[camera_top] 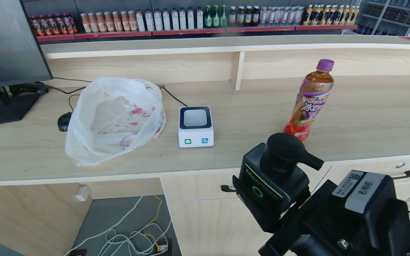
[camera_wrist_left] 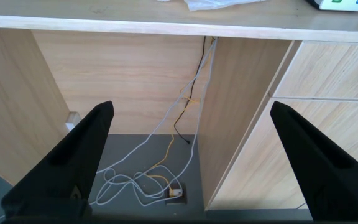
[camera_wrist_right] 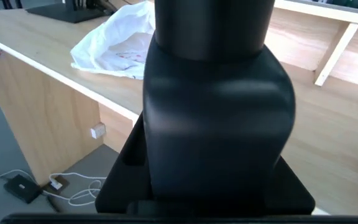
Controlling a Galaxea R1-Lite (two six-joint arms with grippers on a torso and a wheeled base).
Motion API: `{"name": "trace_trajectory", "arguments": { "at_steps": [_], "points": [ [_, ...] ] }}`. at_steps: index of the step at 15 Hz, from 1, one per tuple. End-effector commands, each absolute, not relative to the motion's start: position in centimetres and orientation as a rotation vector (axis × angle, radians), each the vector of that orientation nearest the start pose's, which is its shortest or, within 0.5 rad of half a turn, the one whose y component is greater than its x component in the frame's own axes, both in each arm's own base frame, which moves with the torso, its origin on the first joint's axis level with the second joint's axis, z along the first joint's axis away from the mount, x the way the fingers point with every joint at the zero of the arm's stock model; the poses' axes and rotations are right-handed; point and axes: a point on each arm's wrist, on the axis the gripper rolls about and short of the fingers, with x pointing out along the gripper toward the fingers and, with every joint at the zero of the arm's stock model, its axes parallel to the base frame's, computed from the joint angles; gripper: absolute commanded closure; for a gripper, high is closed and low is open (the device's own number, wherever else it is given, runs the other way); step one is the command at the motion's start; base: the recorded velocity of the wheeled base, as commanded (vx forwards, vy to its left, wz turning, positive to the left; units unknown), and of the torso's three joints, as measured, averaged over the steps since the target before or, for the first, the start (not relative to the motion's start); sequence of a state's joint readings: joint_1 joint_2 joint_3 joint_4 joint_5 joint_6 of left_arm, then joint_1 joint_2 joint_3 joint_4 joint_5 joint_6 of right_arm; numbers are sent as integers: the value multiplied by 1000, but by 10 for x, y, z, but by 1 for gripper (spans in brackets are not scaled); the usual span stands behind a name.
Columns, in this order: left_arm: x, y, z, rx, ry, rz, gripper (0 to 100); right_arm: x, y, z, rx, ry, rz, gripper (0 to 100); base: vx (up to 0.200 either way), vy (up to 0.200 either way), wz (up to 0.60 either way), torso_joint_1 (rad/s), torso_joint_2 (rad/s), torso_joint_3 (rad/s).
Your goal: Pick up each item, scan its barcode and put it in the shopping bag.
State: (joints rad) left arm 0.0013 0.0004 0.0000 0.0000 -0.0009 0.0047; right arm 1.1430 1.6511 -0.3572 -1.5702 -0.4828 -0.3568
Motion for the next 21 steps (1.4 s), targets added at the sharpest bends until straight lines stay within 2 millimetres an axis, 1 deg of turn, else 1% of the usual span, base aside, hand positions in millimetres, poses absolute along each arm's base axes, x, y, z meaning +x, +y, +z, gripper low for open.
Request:
{"name": "trace_trajectory", "arguments": {
  "at_steps": [1,3,4,6,7,8,9,10,13,18,19,20,21],
  "points": [
    [-23,0,75,5,0,2,0,104,220,176,-144,-302,642,100,0,0,0,0,0,0],
    [-23,0,75,6,0,0,0,98,228,171,-164,-297,677,100,0,0,0,0,0,0],
    [-23,0,75,6,0,2,0,96,231,174,-172,-311,683,100,0,0,0,0,0,0],
    [-23,0,75,5,0,2,0,95,231,173,-191,-315,686,100,0,0,0,0,0,0],
    [-23,0,75,5,0,0,0,82,237,174,-249,-353,734,100,0,0,0,0,0,0],
    [-23,0,75,5,0,0,0,79,234,171,-311,-369,740,100,0,0,0,0,0,0],
    [-23,0,75,6,0,0,0,77,232,170,-324,-371,744,100,0,0,0,0,0,0],
    [-23,0,75,6,0,0,0,72,228,172,-367,-398,748,100,0,0,0,0,0,0],
    [-23,0,75,6,0,0,0,64,220,175,-532,-484,736,100,0,0,0,0,0,0],
    [-23,0,75,5,0,2,0,62,222,182,-722,-663,759,100,0,0,0,0,0,0],
    [-23,0,75,5,0,0,0,64,225,184,-769,-734,786,100,0,0,0,0,0,0],
    [-23,0,75,6,0,0,0,72,235,181,-800,-787,825,100,0,0,0,0,0,0],
    [-23,0,75,6,0,0,0,73,239,182,-802,-801,833,100,0,0,0,0,0,0]
  ]
}}
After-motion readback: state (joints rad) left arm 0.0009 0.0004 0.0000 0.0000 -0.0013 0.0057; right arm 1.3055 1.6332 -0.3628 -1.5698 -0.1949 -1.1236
